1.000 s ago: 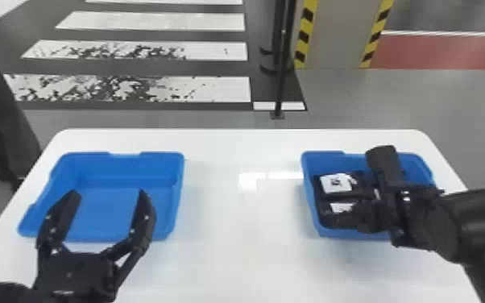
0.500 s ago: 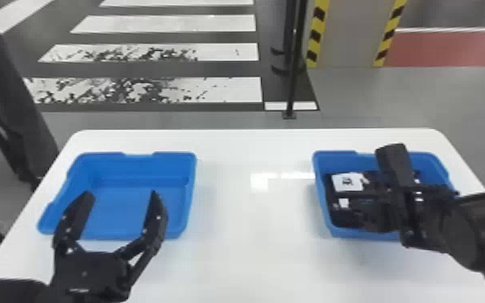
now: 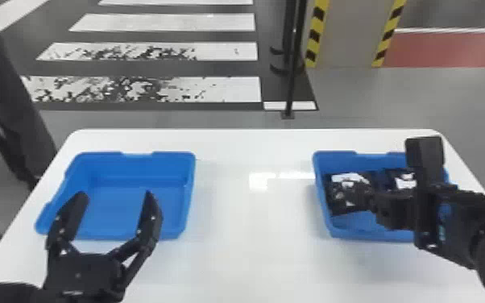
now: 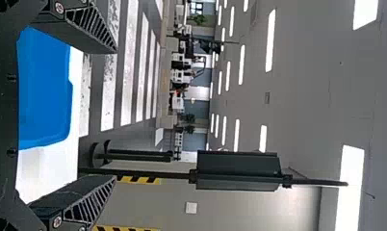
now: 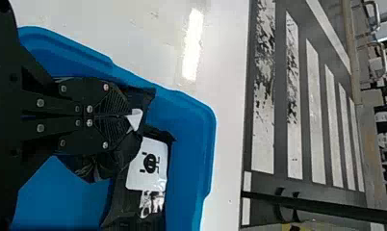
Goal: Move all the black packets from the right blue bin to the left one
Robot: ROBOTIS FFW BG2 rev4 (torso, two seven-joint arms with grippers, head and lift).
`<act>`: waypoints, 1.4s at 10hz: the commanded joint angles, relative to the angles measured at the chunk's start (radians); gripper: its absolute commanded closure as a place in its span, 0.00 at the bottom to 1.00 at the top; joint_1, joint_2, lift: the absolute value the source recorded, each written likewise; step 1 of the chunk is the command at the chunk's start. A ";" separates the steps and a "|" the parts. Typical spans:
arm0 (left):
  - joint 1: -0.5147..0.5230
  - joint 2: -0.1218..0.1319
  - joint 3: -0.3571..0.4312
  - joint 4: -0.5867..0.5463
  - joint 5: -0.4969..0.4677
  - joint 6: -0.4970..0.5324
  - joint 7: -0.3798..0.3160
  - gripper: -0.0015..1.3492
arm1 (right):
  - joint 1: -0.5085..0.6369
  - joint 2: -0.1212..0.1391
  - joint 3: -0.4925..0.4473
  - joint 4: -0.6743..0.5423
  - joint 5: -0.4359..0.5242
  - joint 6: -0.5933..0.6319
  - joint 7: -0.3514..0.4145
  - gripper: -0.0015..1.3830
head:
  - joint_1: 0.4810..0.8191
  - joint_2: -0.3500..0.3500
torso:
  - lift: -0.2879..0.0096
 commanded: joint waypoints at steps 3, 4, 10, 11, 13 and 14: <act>0.002 -0.004 0.007 0.005 0.000 -0.023 0.000 0.08 | 0.055 0.012 -0.080 -0.115 -0.066 -0.065 -0.006 0.87 | 0.63 0.50 | 0.50; 0.002 -0.005 0.009 0.005 0.000 -0.026 0.000 0.08 | 0.065 0.012 -0.088 -0.157 -0.118 -0.082 -0.006 0.87 | 0.63 0.50 | 0.50; -0.012 -0.004 -0.015 0.015 0.090 -0.035 -0.012 0.08 | -0.011 -0.012 0.076 0.047 -0.479 -0.374 0.215 0.87 | 0.63 0.71 | 0.50; -0.027 0.004 -0.037 0.015 0.114 -0.045 -0.020 0.08 | -0.026 -0.021 0.106 0.099 -0.527 -0.401 0.253 0.87 | 0.63 0.76 | 0.50; -0.057 0.024 -0.089 0.015 0.193 -0.048 -0.048 0.08 | -0.077 -0.040 0.186 0.234 -0.670 -0.440 0.323 0.87 | 0.63 0.79 | 0.50; -0.074 0.030 -0.105 0.015 0.231 -0.018 -0.069 0.08 | -0.102 -0.049 0.219 0.273 -0.714 -0.448 0.346 0.87 | 0.63 0.79 | 0.50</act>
